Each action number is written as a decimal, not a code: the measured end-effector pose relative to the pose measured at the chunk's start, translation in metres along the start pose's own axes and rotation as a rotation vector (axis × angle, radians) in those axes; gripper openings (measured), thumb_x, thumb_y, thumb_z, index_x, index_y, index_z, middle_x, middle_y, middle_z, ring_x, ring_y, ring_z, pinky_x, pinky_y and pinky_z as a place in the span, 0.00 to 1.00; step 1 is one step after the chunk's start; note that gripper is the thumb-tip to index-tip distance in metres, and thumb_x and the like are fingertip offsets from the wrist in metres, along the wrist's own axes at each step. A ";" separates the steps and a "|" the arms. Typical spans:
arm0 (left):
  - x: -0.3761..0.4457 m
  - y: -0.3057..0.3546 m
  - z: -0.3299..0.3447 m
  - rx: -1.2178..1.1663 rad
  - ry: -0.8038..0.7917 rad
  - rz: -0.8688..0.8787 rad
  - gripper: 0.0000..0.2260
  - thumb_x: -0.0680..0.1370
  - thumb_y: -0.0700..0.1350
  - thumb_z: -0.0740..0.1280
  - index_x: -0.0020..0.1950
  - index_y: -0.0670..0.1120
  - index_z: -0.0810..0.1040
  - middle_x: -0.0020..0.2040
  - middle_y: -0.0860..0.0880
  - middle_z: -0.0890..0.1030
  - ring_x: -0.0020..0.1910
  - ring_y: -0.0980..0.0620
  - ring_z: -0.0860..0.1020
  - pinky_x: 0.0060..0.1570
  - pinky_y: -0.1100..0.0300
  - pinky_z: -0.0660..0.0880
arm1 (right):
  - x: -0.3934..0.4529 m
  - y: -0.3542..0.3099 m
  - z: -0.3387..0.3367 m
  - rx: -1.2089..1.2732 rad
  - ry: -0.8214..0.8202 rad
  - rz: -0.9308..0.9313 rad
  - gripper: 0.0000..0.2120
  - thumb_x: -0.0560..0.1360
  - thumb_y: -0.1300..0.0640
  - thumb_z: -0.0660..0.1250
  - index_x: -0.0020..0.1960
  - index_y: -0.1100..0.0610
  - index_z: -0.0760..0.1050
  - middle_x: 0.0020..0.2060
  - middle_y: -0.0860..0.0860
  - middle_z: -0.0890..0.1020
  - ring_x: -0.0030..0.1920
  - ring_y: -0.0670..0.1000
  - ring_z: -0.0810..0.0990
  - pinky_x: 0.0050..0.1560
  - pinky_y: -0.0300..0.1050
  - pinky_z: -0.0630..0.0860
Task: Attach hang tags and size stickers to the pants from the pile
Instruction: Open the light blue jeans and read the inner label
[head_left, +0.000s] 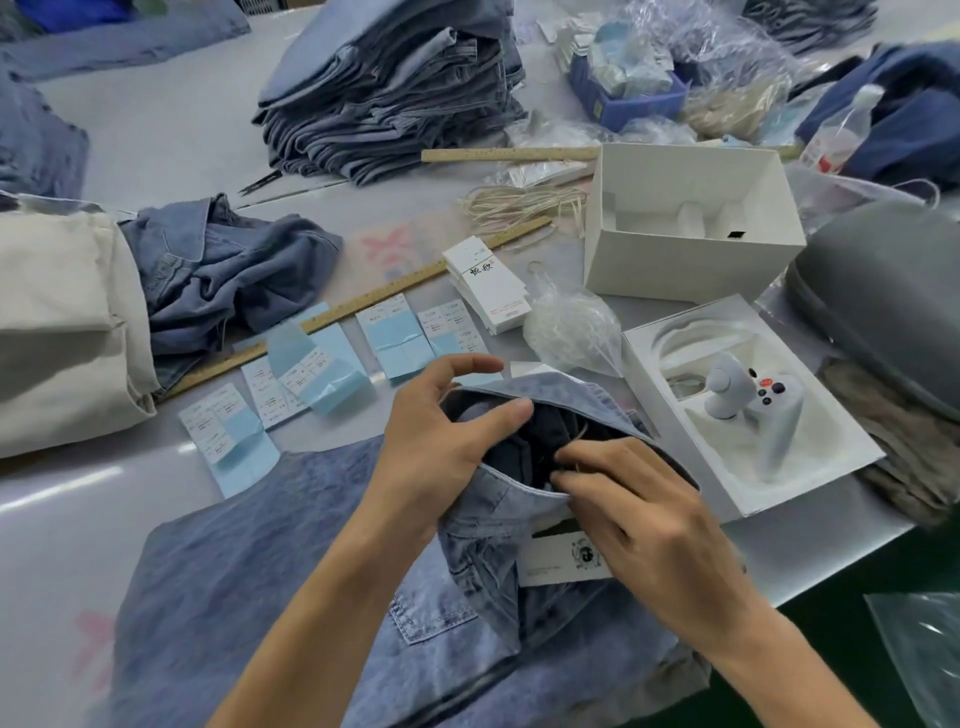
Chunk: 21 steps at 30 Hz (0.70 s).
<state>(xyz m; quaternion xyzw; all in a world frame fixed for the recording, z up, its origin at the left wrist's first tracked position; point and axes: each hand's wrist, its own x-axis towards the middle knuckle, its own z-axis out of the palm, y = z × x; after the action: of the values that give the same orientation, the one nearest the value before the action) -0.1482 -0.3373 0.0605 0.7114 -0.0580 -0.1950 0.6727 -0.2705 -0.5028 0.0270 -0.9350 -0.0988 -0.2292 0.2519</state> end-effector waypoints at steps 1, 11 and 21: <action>0.001 -0.001 -0.001 0.058 0.004 0.013 0.11 0.72 0.42 0.80 0.50 0.54 0.84 0.42 0.54 0.86 0.43 0.57 0.85 0.39 0.66 0.79 | -0.004 0.000 0.002 0.029 0.014 0.011 0.07 0.79 0.65 0.69 0.55 0.64 0.83 0.56 0.54 0.82 0.57 0.54 0.81 0.59 0.45 0.77; 0.008 -0.006 -0.002 0.369 0.119 0.091 0.07 0.79 0.45 0.70 0.44 0.55 0.77 0.39 0.61 0.82 0.37 0.61 0.79 0.34 0.68 0.73 | -0.014 -0.015 0.007 0.322 0.063 0.351 0.08 0.79 0.59 0.67 0.54 0.57 0.85 0.59 0.45 0.81 0.63 0.47 0.80 0.62 0.39 0.75; 0.006 0.007 -0.006 -0.375 -0.046 -0.377 0.08 0.79 0.34 0.66 0.50 0.45 0.82 0.43 0.41 0.86 0.38 0.46 0.84 0.37 0.55 0.83 | 0.022 -0.025 0.001 0.335 0.171 0.596 0.09 0.76 0.56 0.73 0.55 0.49 0.79 0.43 0.44 0.78 0.43 0.49 0.80 0.44 0.42 0.79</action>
<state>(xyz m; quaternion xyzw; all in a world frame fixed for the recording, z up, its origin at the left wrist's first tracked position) -0.1392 -0.3342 0.0664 0.5681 0.0972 -0.3403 0.7430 -0.2587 -0.4794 0.0472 -0.8459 0.1636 -0.2040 0.4648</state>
